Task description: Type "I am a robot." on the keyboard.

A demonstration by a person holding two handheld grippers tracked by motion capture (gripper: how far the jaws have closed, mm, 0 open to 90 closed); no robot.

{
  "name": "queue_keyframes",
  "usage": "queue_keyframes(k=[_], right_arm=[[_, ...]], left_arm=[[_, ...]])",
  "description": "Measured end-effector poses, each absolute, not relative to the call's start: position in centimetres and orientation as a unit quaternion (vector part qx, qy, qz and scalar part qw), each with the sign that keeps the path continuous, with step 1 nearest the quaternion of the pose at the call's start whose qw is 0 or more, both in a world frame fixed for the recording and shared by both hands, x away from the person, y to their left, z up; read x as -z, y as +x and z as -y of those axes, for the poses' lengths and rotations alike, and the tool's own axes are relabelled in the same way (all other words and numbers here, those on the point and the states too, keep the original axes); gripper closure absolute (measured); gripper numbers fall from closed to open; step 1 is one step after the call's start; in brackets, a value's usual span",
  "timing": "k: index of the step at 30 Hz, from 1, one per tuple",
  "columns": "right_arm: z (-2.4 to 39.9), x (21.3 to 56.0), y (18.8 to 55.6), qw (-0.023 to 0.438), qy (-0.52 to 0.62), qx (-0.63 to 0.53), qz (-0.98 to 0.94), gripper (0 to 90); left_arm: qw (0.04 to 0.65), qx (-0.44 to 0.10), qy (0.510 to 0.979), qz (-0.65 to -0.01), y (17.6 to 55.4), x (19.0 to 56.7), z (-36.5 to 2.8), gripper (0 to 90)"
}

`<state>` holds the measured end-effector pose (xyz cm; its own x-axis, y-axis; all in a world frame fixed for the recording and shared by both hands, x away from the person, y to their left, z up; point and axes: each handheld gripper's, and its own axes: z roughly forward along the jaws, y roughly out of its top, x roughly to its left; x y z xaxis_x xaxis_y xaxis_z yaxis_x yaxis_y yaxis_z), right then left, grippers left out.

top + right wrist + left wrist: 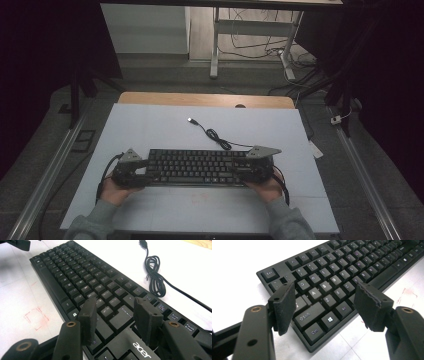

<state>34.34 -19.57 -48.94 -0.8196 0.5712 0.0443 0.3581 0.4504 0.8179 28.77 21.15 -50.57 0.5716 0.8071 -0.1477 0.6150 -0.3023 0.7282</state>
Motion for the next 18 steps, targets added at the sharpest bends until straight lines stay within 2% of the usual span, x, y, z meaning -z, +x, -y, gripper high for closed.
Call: queue_keyframes(k=[9,18], right_arm=[[19.4,48.9,34.4,0.12,0.272,-0.445,-0.844,54.1],[19.3,48.9,34.4,0.121,0.273,-0.439,-0.847,53.9]], left_arm=[[0.389,-0.132,0.8,-0.438,30.0,50.2,-20.1,36.5],[0.388,-0.138,0.81,-0.417,31.4,49.8,-17.8,46.0]])
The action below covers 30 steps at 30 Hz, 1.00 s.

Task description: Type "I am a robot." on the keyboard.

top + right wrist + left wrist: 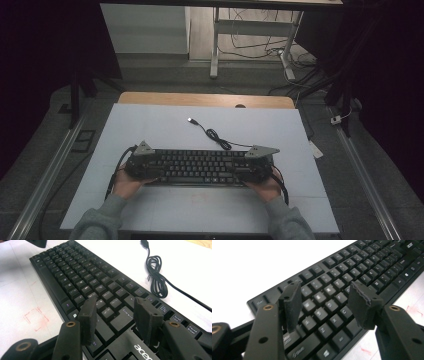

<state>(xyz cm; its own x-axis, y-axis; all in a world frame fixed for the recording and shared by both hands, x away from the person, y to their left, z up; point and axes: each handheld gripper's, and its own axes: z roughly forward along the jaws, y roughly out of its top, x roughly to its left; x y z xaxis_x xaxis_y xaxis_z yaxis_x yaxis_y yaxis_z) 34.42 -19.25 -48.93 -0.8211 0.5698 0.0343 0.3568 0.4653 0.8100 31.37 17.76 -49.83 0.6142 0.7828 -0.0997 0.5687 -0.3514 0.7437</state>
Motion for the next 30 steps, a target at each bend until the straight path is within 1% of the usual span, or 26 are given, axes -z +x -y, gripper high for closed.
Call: queue_keyframes(k=[4,7,9,16,22,30], right_arm=[[19.2,49.0,34.4,0.121,0.274,-0.438,-0.847,53.9],[19.2,49.0,34.5,0.121,0.274,-0.437,-0.848,53.9],[19.2,49.0,34.5,0.122,0.274,-0.437,-0.848,53.9],[19.1,49.1,34.6,0.121,0.274,-0.438,-0.848,53.9],[19.1,49.2,34.6,0.121,0.273,-0.437,-0.848,53.9],[19.0,49.2,34.6,0.121,0.273,-0.436,-0.849,53.9]], left_arm=[[0.385,-0.135,0.816,-0.41,32.1,49.8,-17.0,50.0],[0.384,-0.128,0.822,-0.4,32.8,49.9,-16.1,56.0],[0.384,-0.12,0.826,-0.394,33.2,49.9,-15.6,61.9],[0.375,-0.109,0.841,-0.375,33.9,50.1,-14.1,88.2],[0.362,-0.104,0.846,-0.378,34.4,50.7,-13.6,89.1],[0.344,-0.111,0.851,-0.381,34.7,51.3,-13.2,89.0]])
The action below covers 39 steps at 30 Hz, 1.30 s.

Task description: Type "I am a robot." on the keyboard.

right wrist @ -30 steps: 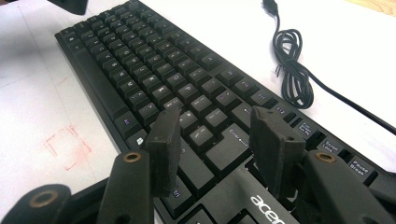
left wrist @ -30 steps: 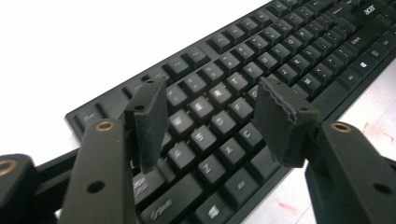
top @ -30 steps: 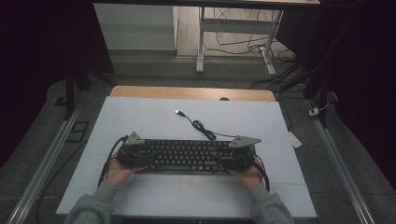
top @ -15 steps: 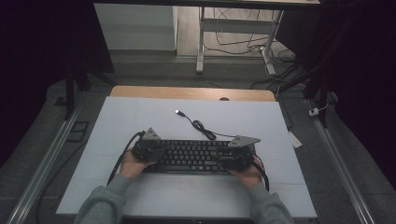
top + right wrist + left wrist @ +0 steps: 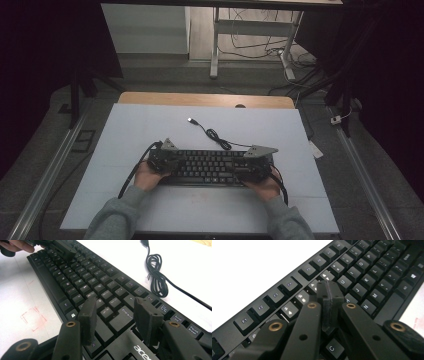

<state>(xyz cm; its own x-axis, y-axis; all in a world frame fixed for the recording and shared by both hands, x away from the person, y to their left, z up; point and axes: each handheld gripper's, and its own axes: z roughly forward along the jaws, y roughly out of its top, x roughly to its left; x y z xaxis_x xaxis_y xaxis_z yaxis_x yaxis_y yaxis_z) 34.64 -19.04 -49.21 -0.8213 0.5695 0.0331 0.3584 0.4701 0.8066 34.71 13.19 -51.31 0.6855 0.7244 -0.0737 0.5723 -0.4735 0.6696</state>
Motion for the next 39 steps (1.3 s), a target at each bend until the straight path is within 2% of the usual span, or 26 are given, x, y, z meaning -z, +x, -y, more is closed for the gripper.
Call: queue_keyframes(k=[12,20,22,27,30,39], right_arm=[[19.0,49.2,34.6,0.121,0.272,-0.434,-0.85,53.9],[19.2,49.0,34.6,0.123,0.273,-0.44,-0.846,53.9],[19.2,49.0,34.6,0.123,0.274,-0.439,-0.847,53.9],[19.3,49.0,34.6,0.123,0.276,-0.442,-0.845,53.8],[19.4,48.9,34.6,0.127,0.279,-0.438,-0.845,53.7],[19.8,48.9,34.7,0.121,0.278,-0.441,-0.845,53.3]], left_arm=[[0.333,-0.12,0.855,-0.38,34.8,51.7,-12.8,89.2],[0.385,-0.128,0.828,-0.388,33.5,49.6,-14.6,88.0],[0.395,-0.128,0.822,-0.39,32.9,49.2,-15.2,81.0],[0.416,-0.129,0.803,-0.407,31.6,48.5,-16.7,55.5],[0.415,-0.123,0.802,-0.412,30.9,48.4,-17.5,44.8],[0.406,-0.13,0.799,-0.424,28.6,49.0,-19.9,35.7]])
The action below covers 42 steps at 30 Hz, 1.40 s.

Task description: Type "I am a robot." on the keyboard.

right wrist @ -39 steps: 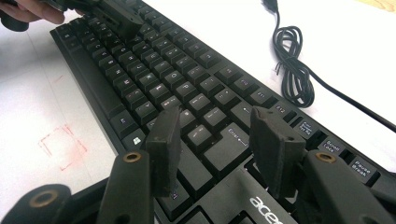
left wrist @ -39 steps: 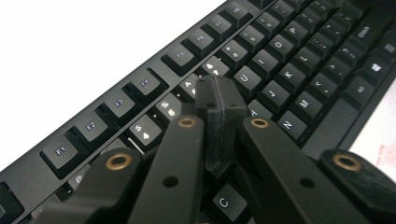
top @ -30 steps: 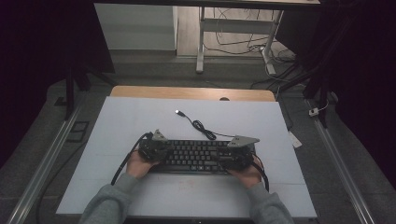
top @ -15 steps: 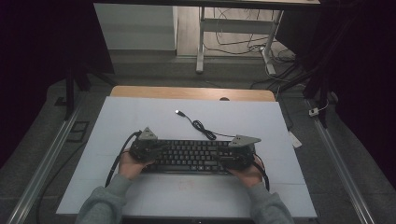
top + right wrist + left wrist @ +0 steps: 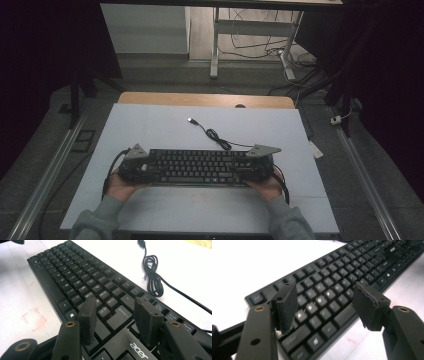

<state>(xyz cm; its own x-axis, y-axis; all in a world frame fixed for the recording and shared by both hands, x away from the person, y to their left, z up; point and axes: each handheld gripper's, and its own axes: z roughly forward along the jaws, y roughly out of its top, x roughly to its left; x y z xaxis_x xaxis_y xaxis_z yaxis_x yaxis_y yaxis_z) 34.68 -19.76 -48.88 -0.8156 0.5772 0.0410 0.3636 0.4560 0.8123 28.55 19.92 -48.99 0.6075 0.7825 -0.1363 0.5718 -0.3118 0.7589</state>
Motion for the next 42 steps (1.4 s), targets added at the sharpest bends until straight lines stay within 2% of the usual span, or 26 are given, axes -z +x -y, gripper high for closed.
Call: queue_keyframes(k=[7,15,23,28,42], right_arm=[[19.8,48.8,34.7,0.12,0.278,-0.443,-0.844,53.3],[19.0,48.6,34.7,0.116,0.27,-0.45,-0.843,55.9],[17.3,48.0,34.9,0.097,0.253,-0.453,-0.849,73.5],[16.2,47.9,35.1,0.082,0.248,-0.446,-0.856,89.7],[12.9,50.0,35.5,0.057,0.239,-0.404,-0.881,89.9]], left_arm=[[0.402,-0.128,0.794,-0.438,26.7,49.8,-21.7,33.1],[0.401,-0.122,0.791,-0.445,26.3,50.3,-22.6,32.3],[0.403,-0.119,0.79,-0.446,26.3,50.3,-22.6,32.1],[0.402,-0.119,0.792,-0.445,26.3,50.4,-22.6,32.1],[0.398,-0.116,0.795,-0.443,26.4,50.6,-22.3,31.9]])
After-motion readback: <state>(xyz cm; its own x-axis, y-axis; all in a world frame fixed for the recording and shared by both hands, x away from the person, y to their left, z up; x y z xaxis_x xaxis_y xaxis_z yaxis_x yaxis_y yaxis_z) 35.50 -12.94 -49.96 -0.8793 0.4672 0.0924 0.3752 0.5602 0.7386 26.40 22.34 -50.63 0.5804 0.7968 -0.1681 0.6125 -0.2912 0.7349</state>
